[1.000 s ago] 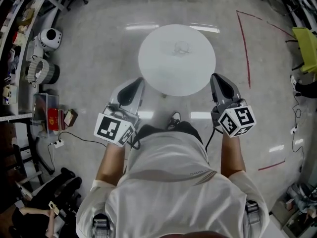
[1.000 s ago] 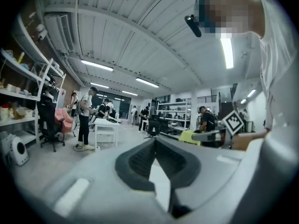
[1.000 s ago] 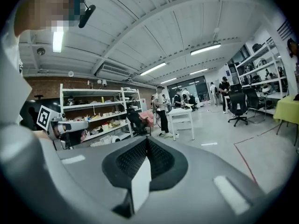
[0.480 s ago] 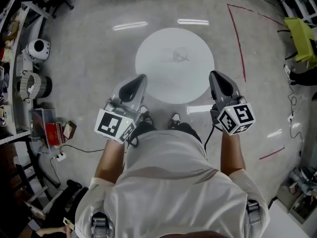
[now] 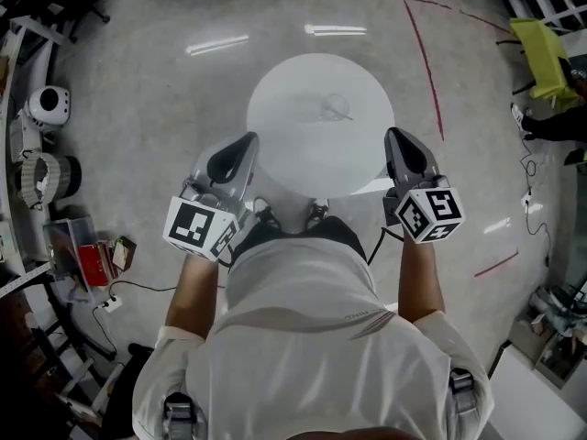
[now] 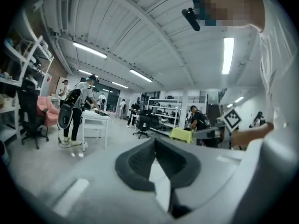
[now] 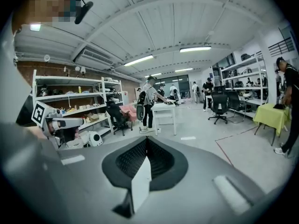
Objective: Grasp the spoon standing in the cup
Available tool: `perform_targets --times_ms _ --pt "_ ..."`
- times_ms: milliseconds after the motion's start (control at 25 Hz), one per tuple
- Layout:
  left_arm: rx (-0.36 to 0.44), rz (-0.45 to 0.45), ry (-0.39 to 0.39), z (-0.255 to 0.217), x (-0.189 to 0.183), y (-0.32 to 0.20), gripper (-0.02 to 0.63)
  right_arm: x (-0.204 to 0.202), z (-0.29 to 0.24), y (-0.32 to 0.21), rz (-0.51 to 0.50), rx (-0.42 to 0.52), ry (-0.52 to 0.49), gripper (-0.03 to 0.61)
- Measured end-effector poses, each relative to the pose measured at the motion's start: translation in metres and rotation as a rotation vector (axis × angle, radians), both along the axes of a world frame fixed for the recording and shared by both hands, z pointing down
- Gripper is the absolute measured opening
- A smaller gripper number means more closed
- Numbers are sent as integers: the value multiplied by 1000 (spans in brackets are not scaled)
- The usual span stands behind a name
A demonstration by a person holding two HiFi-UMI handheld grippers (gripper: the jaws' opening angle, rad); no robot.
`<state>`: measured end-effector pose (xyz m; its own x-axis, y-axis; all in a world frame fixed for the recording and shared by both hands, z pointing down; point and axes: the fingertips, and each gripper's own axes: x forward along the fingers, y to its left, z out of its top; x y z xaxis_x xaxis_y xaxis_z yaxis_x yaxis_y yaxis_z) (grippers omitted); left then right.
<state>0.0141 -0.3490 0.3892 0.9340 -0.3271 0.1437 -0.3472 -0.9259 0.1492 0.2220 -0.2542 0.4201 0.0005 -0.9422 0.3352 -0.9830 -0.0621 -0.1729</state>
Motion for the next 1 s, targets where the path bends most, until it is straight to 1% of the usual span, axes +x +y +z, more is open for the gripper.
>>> perform_targets --times_ms 120,160,320,400,440,560,640,720,800,1000 --pt "-23 -21 9 0 13 0 2 19 26 -15 -10 -73 4 6" --pt "-31 -25 9 0 17 1 2 22 38 -21 -25 -109 21 28" --pt "-38 -60 -5 -1 31 2 2 34 92 -40 -128 -251 138 79" --pt "-34 -85 -19 -1 37 3 2 36 121 -46 -209 -320 246 92" --pt "-34 -97 -28 1 39 3 2 36 136 -49 -258 -354 323 101" --pt "-41 -137 -47 9 39 2 2 29 175 -58 -429 -428 611 110" --pt "-49 -165 -48 12 38 3 2 24 198 -62 -535 -456 754 110" --pt "-57 -189 -46 13 37 5 2 22 218 -66 -615 -484 828 110" --pt "-61 -213 -42 14 35 6 2 23 235 -69 -671 -511 874 110" --pt "-73 -269 -33 18 25 9 2 24 265 -73 -761 -563 991 109"
